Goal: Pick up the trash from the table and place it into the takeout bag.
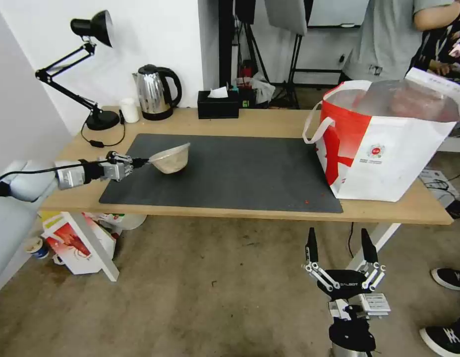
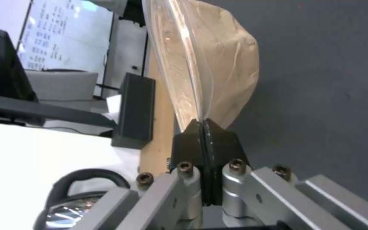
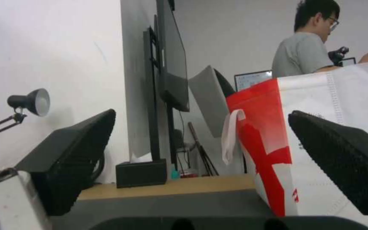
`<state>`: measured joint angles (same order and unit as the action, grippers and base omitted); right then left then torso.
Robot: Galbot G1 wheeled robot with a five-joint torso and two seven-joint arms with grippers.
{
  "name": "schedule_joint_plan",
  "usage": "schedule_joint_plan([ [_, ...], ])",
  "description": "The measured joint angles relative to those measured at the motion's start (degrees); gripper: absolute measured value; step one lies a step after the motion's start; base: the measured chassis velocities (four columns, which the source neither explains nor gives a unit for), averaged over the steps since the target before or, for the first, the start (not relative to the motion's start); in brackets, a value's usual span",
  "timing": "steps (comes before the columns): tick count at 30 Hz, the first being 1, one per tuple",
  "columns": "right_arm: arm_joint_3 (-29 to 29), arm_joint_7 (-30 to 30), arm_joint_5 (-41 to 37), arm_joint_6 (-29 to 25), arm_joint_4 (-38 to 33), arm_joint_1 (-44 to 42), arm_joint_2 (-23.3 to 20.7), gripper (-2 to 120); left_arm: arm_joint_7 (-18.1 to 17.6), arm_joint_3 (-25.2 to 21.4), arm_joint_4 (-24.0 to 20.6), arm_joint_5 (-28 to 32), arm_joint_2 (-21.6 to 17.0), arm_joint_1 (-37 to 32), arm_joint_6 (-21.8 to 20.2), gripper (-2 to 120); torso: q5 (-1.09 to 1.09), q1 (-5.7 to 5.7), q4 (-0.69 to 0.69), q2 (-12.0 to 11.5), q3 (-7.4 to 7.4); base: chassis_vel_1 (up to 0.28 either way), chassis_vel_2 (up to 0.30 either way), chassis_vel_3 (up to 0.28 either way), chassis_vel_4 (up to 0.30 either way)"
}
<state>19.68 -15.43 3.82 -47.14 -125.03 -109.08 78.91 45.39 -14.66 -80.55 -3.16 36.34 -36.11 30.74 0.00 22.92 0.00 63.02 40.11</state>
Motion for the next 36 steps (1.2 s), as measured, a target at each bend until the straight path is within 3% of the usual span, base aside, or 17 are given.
schedule_joint_plan([
  [9,0.00,0.00,0.00,0.00,0.00,0.00,0.00,100,-0.17,-3.33,-6.89,0.66,-0.84,-0.28,0.80,0,0.00,0.00,0.00,0.00,0.00,0.000,0.000,0.000,0.000],
  [19,0.00,0.00,0.00,0.00,0.00,0.00,0.00,100,-0.58,-4.78,-10.66,2.17,-1.93,1.09,0.73,0,0.01,0.00,0.00,0.00,0.00,0.000,0.000,0.000,0.000],
  [23,0.00,0.00,0.00,0.00,0.00,0.00,0.00,100,-2.25,-6.26,-15.50,4.35,-4.70,2.59,0.23,0,0.00,0.00,0.00,0.01,0.00,0.000,0.000,0.000,0.000],
  [29,0.00,0.00,0.00,0.00,0.00,0.00,0.00,100,-3.01,-6.79,-18.77,7.12,-7.59,4.60,-0.48,0,0.00,0.00,0.00,0.01,0.00,0.000,0.000,0.000,0.000],
  [34,0.00,0.00,0.00,0.00,0.00,0.00,0.00,100,-5.34,-2.89,-20.96,8.35,-9.93,10.86,-0.88,0,0.00,0.00,0.00,0.01,0.00,0.000,0.000,0.000,0.000],
  [36,-0.01,0.00,0.00,0.00,0.00,0.00,0.00,100,-6.35,2.10,-20.79,8.93,-10.18,17.25,-0.89,0,0.00,0.00,0.00,0.01,0.00,0.000,0.000,0.000,0.000],
])
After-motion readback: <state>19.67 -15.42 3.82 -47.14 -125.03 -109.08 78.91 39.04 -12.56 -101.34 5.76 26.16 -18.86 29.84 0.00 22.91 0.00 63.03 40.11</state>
